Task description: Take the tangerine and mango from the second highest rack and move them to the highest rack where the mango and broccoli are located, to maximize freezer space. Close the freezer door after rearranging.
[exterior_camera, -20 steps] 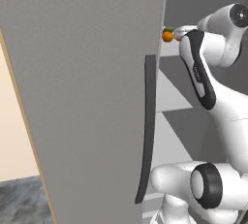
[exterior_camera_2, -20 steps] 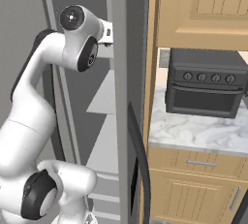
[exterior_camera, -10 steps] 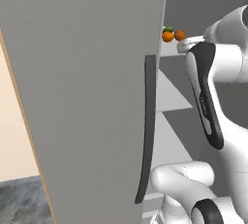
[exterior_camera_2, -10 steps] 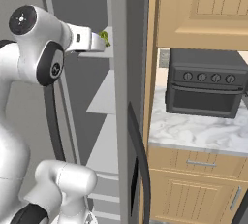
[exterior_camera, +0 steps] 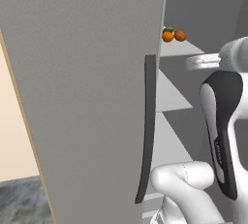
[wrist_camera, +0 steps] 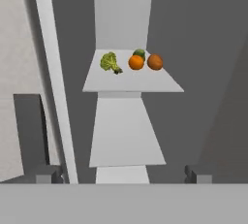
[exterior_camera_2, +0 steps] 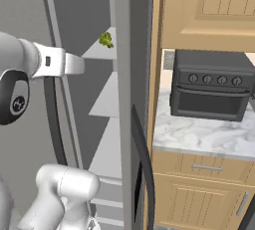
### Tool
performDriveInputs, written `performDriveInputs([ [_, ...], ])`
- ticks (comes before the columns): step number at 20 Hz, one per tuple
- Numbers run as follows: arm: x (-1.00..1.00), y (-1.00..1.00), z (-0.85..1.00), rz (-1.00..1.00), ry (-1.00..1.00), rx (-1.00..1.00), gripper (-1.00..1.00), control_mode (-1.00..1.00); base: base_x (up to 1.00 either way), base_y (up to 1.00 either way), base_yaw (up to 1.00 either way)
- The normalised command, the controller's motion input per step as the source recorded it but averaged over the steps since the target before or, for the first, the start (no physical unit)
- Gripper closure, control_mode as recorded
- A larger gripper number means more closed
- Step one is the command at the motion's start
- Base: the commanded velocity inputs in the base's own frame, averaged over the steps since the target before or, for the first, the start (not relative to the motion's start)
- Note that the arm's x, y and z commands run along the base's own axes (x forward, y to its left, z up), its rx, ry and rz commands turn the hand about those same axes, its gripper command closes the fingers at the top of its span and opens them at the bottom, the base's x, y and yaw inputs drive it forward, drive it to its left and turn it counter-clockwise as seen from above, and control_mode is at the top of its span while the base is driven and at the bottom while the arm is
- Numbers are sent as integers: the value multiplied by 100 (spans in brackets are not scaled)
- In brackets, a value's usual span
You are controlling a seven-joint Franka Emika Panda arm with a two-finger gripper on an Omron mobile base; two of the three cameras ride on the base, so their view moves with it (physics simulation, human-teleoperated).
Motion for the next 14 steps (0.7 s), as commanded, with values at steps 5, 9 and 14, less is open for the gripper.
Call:
performDriveInputs([
  [5, -66, 4, 0, 0, 2, 13, -100, -100, 0, 0, 0],
  [9, 7, 3, 0, 0, 25, 0, -100, -100, 0, 0, 0],
  [14, 3, 1, 0, 0, 23, -1, -100, -100, 0, 0, 0],
])
